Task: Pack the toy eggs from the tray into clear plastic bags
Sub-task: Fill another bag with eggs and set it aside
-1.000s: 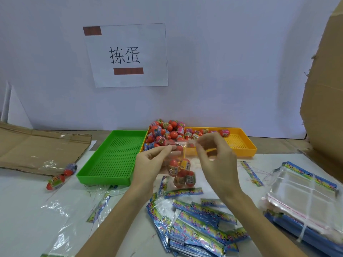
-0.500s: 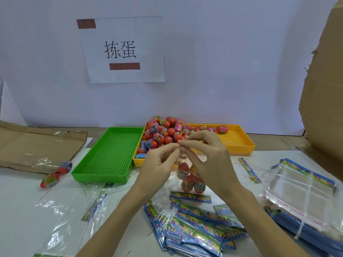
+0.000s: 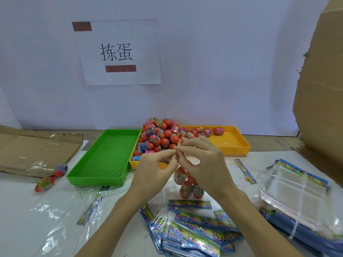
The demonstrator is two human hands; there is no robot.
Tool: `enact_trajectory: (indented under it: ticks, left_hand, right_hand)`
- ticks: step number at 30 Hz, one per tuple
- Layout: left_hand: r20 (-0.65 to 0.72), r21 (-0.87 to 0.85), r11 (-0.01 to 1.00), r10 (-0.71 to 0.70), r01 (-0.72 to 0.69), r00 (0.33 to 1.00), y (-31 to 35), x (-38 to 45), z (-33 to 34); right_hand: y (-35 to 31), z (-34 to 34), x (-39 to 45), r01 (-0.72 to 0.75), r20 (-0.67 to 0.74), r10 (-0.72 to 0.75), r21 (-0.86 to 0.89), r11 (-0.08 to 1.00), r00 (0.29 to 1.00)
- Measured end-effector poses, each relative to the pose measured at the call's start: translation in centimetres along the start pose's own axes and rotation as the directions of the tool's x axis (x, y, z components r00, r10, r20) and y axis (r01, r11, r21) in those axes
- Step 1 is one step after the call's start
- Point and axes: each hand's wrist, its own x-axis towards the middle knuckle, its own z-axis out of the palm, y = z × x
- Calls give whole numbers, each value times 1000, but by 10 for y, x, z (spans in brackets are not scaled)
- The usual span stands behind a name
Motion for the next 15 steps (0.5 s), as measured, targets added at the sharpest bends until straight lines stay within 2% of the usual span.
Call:
enact_trajectory:
  ticks: [4,9,12,15]
  left_hand:
    - [23,32,999,20,-21,1000,4,-1,1]
    - [-1,28,997,-66,66,998,5,0,-1]
    - [-29,4,989,-145,145,989,3,2,-3]
    - [-86,-95,956,-285,276,955,-2,6,-10]
  right_hand:
    - [3,0,1,36,-15,-37,-42,998,999]
    - [5,3,3,-9,-14,8,-76,997,1000]
    - [16,-5,7,-155,-60,152,-63,986,987]
    - [41,-24,7,-357,-172,342,-64,932,924]
